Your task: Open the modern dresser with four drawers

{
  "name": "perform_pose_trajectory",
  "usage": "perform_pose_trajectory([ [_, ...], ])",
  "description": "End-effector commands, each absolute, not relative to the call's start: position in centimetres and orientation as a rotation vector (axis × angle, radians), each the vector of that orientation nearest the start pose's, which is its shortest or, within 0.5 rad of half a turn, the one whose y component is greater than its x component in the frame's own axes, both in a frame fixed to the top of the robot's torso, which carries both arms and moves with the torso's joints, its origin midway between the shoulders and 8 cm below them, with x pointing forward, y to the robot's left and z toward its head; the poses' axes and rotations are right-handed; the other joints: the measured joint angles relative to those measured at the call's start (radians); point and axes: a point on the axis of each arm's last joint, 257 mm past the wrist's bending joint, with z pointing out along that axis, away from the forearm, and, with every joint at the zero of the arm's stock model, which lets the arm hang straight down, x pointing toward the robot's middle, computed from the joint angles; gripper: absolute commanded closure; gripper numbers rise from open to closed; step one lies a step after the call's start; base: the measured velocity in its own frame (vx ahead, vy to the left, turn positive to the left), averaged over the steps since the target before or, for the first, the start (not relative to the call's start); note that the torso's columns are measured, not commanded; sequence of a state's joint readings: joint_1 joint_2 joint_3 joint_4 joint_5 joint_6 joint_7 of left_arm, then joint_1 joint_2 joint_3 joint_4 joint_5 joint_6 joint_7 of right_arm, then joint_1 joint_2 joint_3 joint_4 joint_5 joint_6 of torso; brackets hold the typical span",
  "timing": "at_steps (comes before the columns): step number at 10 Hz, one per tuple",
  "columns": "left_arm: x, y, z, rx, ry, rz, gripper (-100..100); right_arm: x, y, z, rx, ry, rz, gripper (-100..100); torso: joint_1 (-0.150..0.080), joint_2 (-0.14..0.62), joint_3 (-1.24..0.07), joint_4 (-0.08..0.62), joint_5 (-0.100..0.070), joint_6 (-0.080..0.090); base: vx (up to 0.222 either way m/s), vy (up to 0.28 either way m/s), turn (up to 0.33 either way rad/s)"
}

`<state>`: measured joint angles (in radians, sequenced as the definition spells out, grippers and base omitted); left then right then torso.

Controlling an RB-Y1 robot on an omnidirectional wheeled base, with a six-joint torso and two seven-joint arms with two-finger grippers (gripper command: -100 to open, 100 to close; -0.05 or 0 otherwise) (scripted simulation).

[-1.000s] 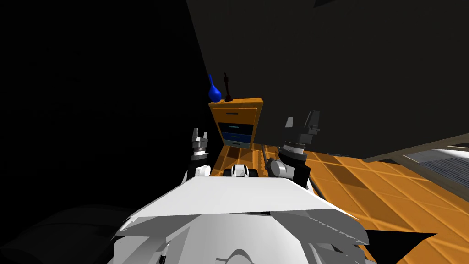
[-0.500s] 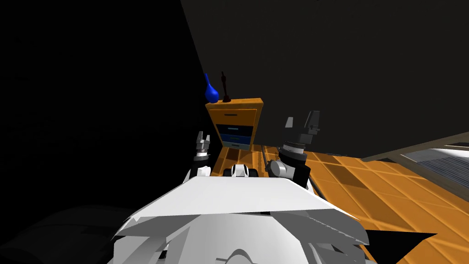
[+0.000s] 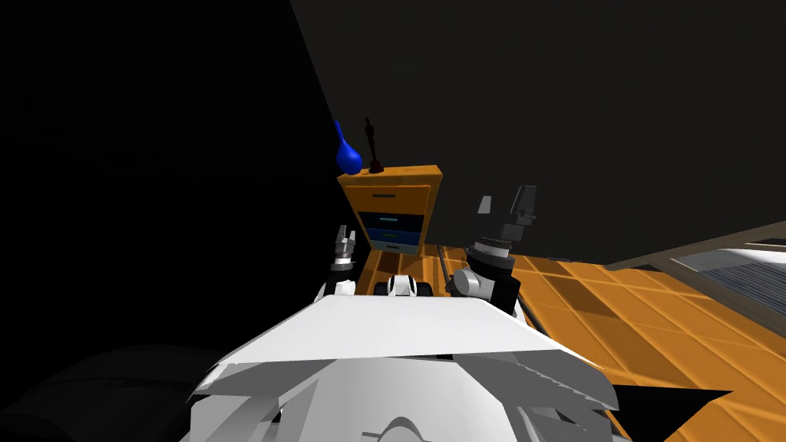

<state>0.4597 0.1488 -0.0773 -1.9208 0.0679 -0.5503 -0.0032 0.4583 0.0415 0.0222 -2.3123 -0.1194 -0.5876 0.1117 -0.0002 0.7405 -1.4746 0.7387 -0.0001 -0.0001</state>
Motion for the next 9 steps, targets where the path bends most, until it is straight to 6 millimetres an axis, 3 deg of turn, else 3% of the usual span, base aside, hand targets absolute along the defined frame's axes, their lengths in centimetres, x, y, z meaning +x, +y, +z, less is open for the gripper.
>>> perform_pose_trajectory([
  [1,39.4,26.3,-14.7,-0.844,0.925,-1.32,-100,32.1,-28.5,6.6,0.604,0.416,1.334,0,0.0,-0.001,0.0,0.0,0.0,0.0,0.093,0.007,-0.055],
  [9,39.6,25.8,-20.9,-0.908,0.988,-1.301,-100,32.1,-28.5,6.6,0.604,0.416,1.334,0,0.0,-0.002,-0.001,-0.001,0.0,0.0,0.094,0.009,-0.043],
])
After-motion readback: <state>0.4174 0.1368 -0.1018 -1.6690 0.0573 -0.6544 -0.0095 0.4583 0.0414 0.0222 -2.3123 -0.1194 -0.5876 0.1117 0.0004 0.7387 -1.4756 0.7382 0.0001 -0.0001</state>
